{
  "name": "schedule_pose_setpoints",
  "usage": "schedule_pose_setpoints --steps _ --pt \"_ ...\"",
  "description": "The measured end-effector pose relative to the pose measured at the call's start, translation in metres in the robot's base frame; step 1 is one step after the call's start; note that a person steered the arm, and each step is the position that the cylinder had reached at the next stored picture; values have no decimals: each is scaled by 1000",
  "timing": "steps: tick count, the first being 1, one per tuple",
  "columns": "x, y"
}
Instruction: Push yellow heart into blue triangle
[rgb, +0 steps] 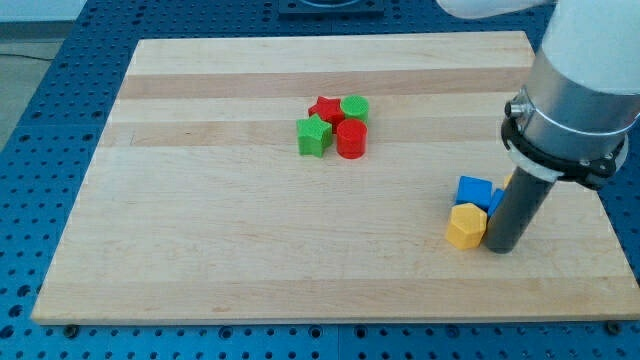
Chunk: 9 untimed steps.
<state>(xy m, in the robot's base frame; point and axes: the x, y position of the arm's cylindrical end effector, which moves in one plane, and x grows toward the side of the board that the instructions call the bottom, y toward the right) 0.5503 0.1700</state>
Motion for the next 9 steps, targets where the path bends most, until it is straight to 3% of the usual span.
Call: schedule_pose_setpoints --steps 3,4,5,6,7,8,9 --pt "-87 -7" --pt "-85 4" --pt "-36 -14" --pt "4 15" --pt "2 48" --pt "-9 123" --pt "-79 136"
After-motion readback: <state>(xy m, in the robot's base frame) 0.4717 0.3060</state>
